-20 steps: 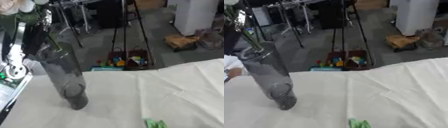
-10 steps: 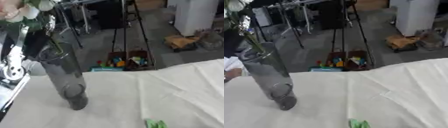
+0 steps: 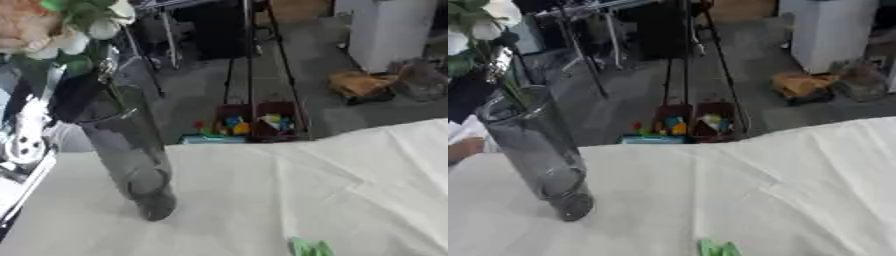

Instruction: Arrange flowers into the vase.

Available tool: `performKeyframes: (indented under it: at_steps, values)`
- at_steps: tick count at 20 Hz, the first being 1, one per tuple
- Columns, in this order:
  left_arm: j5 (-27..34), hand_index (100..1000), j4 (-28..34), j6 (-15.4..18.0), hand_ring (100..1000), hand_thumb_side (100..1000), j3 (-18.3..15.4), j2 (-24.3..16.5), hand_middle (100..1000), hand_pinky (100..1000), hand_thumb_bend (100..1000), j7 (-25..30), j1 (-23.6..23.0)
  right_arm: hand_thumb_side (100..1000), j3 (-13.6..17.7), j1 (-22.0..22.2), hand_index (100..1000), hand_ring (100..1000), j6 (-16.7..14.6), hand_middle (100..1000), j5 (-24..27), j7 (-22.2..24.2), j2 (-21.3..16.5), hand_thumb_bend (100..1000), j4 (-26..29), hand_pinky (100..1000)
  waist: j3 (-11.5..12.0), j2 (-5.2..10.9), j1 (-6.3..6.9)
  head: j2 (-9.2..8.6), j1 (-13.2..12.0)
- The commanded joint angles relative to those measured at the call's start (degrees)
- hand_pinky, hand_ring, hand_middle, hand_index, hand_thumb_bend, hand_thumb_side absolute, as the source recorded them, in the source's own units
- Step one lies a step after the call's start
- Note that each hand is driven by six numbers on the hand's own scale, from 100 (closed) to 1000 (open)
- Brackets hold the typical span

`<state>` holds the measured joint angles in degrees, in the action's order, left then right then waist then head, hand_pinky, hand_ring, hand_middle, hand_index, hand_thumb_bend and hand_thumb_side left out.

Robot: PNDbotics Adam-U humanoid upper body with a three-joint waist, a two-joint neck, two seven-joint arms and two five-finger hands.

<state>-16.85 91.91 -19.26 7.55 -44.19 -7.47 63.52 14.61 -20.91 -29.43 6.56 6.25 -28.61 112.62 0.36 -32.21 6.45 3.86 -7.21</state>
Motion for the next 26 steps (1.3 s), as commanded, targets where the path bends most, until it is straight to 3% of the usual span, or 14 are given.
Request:
performKeyframes:
  at_steps: [1,14,15,22,23,26]
  values:
    - [-0.8,878,0.9,-0.2,1000,957,-0.6,-2.7,966,793,100,1.9,0.6,871,-0.5,-0.1,798,851,0.2,448,-0.4,0.0,1.6,100,-0.6,623,1.2,0.99,1.09,-0.37,0.1]
    - [-2.2,925,1.0,-1.1,1000,974,-1.2,-3.4,996,840,100,6.5,0.3,871,-0.5,0.1,798,851,0.5,449,-0.4,-0.1,1.7,100,-0.5,624,1.6,1.41,1.07,-0.22,0.3]
    - [-2.1,995,1.0,-1.0,1000,1000,-1.0,-3.5,1000,908,100,6.7,0.1,872,-0.5,0.1,798,851,0.5,449,-0.4,-0.1,1.7,100,-0.5,624,1.7,1.47,1.11,-0.24,0.3]
    - [-1.8,1000,0.1,0.1,1000,1000,-0.4,-3.8,1000,929,100,12.5,-0.1,872,-0.6,0.3,798,851,0.8,449,-0.3,-0.1,1.9,100,-0.3,624,1.8,1.73,1.18,-0.28,0.3]
    - [-1.9,1000,0.1,0.1,1000,1000,-0.5,-3.8,1000,930,121,13.4,-0.1,871,-0.6,0.3,798,851,0.8,450,-0.3,-0.1,1.9,100,-0.3,624,1.8,1.74,1.18,-0.25,0.3]
    - [-1.2,1000,0.2,0.4,1000,1000,-0.9,-3.7,1000,947,331,15.7,0.1,872,-0.6,0.3,798,851,0.8,450,-0.3,-0.2,1.9,100,-0.2,624,1.8,1.82,1.24,-0.19,0.3]
